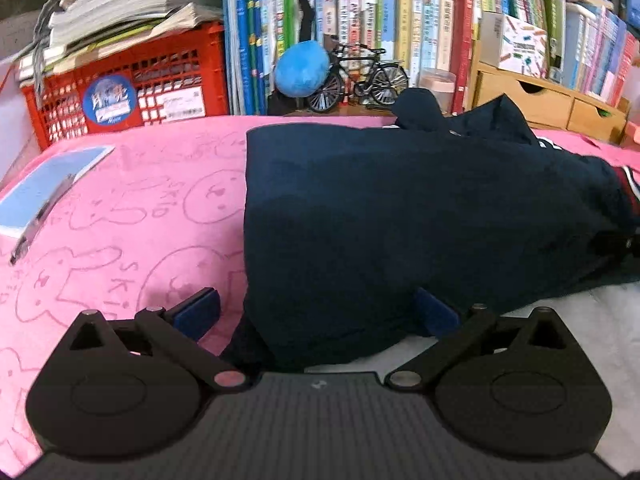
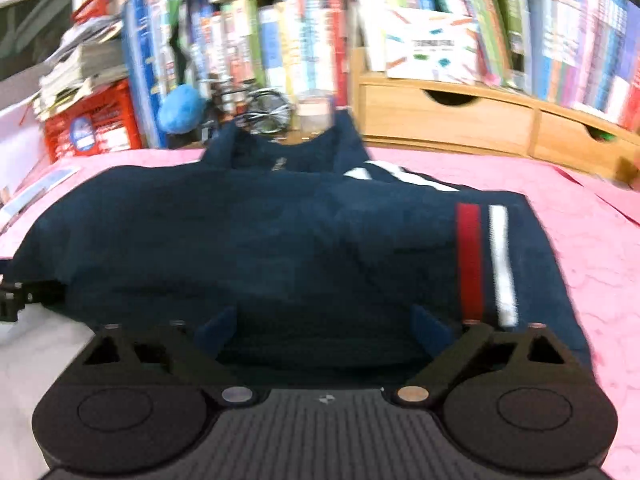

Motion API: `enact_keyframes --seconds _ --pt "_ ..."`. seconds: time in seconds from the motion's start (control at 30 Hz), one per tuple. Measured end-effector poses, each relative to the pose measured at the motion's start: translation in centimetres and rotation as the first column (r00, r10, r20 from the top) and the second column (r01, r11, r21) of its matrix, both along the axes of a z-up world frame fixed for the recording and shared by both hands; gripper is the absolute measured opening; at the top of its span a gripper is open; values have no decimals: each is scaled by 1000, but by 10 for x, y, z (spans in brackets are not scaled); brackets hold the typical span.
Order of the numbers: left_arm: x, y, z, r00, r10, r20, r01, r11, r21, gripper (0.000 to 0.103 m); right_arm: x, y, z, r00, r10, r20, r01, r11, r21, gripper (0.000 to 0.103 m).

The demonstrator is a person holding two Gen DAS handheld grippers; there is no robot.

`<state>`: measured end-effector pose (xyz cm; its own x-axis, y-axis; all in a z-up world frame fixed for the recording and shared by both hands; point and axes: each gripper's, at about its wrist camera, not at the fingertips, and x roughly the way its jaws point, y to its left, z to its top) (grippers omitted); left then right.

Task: Fold clothes

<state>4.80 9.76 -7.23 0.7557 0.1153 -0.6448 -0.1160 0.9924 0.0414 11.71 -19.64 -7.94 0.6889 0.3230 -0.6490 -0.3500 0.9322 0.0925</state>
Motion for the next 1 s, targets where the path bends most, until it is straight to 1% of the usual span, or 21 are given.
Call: enact_keyframes --seconds 0.03,0.07,0.13,0.2,0.27,0.37,0.6,0.7,0.87,1.0 --pt "-1 -1 0 1000 7 2 -7 1000 14 103 -8 3 6 1000 -10 3 10 1000 -4 97" --pt "-3 -2 1 1000 18 3 -18 999 29 103 -16 6 13 1000 -13 13 13 1000 -15 102" --pt "-12 -3 6 999 39 2 -39 998 50 103 -41 18 25 997 27 72 -21 997 -81 103" --pt "-24 -4 12 999 32 4 -32 999 41 103 -66 29 33 990 84 115 -65 985 -161 103" --pt "-38 -6 17 1000 15 9 -15 999 40 103 -85 37 34 984 123 126 -93 972 -218 103" --pt "-60 -11 25 1000 -7 29 5 999 54 103 -106 43 36 981 151 124 -115 959 -259 103" --pt "-104 -24 38 995 -76 67 74 997 34 103 -139 42 30 984 143 108 -109 955 -277 103" --pt "-114 -32 35 993 -106 53 104 994 34 103 -147 37 23 989 123 85 -96 958 -269 103" --pt "-123 -39 27 992 -123 21 123 992 30 103 -163 29 15 992 110 56 -92 960 -265 103" --pt "-129 -44 21 991 -136 0 136 990 41 103 -174 27 12 993 110 51 -93 960 -263 103"
